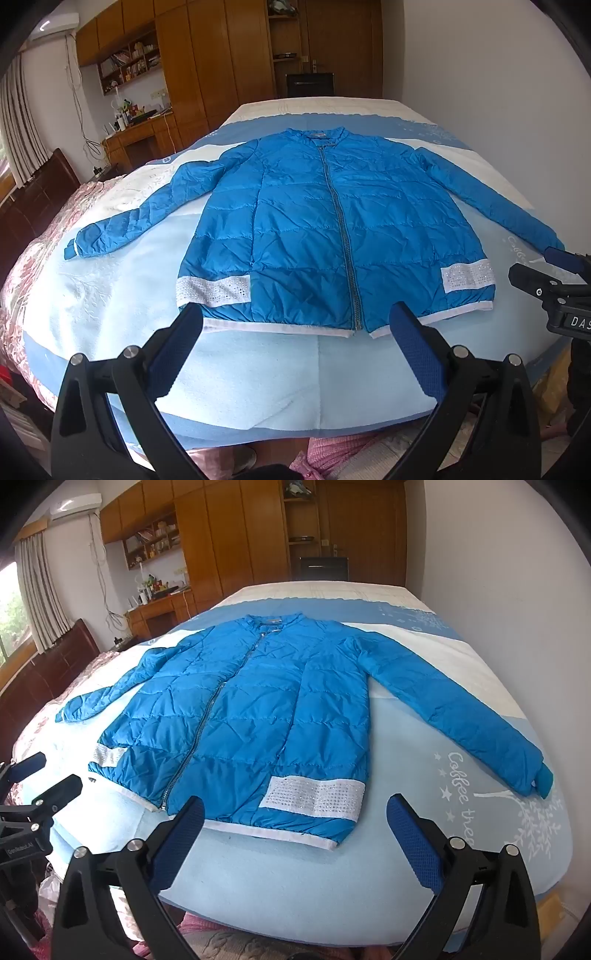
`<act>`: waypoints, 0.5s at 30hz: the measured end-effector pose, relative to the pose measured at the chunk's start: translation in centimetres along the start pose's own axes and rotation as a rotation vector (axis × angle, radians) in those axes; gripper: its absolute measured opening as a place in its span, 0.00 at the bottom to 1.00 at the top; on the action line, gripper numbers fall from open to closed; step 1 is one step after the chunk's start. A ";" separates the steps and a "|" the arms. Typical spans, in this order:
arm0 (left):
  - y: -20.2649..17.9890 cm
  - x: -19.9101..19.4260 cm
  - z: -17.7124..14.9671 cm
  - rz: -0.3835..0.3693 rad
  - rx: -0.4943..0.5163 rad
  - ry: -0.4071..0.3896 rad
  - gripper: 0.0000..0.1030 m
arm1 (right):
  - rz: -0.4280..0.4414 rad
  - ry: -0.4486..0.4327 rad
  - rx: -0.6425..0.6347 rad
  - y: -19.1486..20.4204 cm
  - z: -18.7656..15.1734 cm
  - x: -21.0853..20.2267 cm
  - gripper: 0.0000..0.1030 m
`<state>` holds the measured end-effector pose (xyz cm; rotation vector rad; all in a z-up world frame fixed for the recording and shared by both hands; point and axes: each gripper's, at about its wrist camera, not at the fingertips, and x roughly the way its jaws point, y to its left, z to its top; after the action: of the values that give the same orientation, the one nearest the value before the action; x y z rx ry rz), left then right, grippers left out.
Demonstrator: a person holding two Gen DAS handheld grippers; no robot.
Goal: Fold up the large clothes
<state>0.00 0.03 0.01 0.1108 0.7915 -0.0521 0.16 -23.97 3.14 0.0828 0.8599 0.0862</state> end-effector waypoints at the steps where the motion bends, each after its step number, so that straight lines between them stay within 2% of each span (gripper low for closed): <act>1: 0.0 0.0 0.0 0.000 0.002 0.001 0.97 | -0.002 -0.001 -0.003 0.0 0.0 0.0 0.96; 15: 0.0 0.0 0.0 0.006 0.006 0.003 0.97 | -0.001 0.003 -0.001 0.1 0.1 0.2 0.96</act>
<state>-0.01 0.01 -0.04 0.1192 0.7938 -0.0485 0.37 -23.91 3.11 0.0817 0.8627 0.0856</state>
